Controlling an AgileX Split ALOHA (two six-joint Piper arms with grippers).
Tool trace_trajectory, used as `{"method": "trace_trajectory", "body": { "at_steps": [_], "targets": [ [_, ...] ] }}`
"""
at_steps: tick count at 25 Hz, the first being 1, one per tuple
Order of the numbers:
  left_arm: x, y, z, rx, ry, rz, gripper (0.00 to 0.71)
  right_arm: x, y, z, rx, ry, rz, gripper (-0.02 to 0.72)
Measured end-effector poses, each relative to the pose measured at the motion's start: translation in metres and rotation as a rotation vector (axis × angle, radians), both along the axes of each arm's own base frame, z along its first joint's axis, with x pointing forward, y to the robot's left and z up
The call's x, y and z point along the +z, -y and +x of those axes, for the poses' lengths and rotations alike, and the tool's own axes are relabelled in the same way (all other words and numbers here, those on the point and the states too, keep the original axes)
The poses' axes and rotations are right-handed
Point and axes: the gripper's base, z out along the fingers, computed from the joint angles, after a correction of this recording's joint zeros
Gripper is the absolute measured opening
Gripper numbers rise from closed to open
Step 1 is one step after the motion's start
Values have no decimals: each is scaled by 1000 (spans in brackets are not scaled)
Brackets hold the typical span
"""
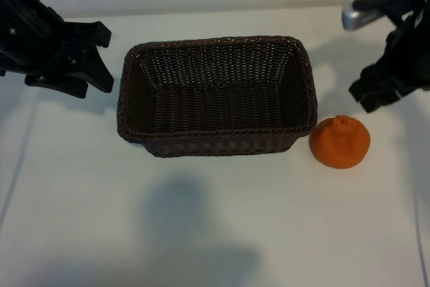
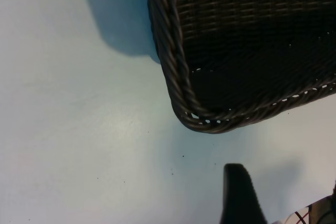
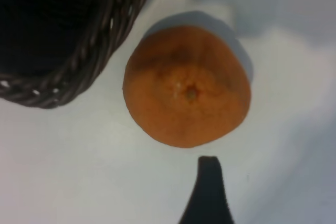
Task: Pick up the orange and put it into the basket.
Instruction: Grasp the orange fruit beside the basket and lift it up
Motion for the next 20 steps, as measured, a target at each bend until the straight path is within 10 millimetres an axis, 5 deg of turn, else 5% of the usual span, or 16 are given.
{"method": "trace_trajectory", "body": {
  "at_steps": [5, 20],
  "targets": [
    [0, 0, 0, 1, 0, 0, 456, -21, 0, -7, -3, 9, 7, 558],
    [0, 0, 0, 2, -1, 0, 456, -24, -7, -2, 6, 69, 88, 558]
  ]
}}
